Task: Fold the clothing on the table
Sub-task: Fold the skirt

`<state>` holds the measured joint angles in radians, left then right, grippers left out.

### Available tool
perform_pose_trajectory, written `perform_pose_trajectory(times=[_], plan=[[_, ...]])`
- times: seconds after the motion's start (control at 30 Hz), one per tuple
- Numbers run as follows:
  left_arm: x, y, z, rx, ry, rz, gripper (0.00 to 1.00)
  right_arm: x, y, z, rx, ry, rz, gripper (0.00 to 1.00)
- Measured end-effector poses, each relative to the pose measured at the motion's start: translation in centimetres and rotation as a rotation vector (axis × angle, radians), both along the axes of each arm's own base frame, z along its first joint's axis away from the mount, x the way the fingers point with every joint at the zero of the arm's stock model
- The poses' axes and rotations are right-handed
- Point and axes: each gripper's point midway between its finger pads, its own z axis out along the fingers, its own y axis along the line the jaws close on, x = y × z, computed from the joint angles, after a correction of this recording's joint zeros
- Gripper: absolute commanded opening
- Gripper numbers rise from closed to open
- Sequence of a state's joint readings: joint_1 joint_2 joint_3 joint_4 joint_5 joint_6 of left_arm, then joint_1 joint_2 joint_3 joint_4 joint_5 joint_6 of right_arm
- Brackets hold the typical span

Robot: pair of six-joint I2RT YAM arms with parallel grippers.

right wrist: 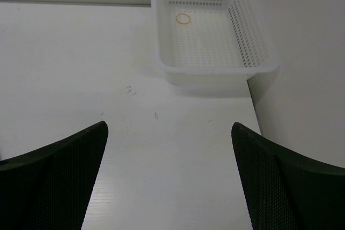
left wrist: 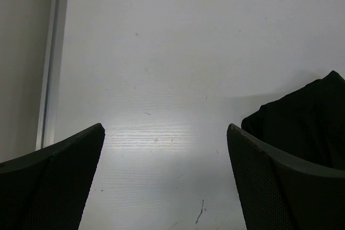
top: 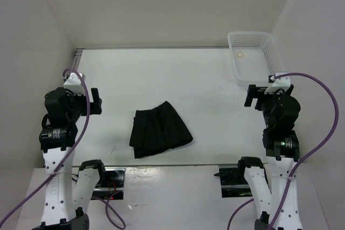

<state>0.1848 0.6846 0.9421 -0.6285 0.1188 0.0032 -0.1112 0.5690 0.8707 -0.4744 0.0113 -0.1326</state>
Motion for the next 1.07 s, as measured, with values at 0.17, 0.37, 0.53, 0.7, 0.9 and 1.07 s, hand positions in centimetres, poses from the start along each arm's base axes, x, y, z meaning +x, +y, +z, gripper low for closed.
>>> perform_pose_trajectory(times=[0.17, 0.37, 0.53, 0.7, 0.9, 1.07], plan=[[0.01, -0.26, 0.0, -0.001, 0.0, -0.017, 1.0, -0.09, 0.12, 0.13, -0.006, -0.005, 0.009, 0.99], [0.03, -0.48, 0.0, 0.004, -0.001, -0.038, 1.0, -0.42, 0.19, 0.48, -0.015, -0.021, 0.014, 0.99], [0.03, -0.55, -0.01, 0.005, -0.001, -0.043, 1.0, -0.5, 0.42, 0.6, -0.018, -0.026, 0.028, 0.99], [0.12, -0.59, -0.13, 0.003, 0.005, -0.046, 1.0, -0.5, 0.52, 0.59, -0.019, -0.025, 0.035, 0.99], [0.21, -0.64, -0.31, -0.001, 0.012, -0.049, 1.0, -0.48, 0.69, 0.59, -0.022, -0.025, 0.046, 0.99], [0.21, -0.64, -0.31, -0.001, 0.012, -0.049, 1.0, -0.43, 0.8, 0.31, -0.021, -0.019, 0.053, 0.99]])
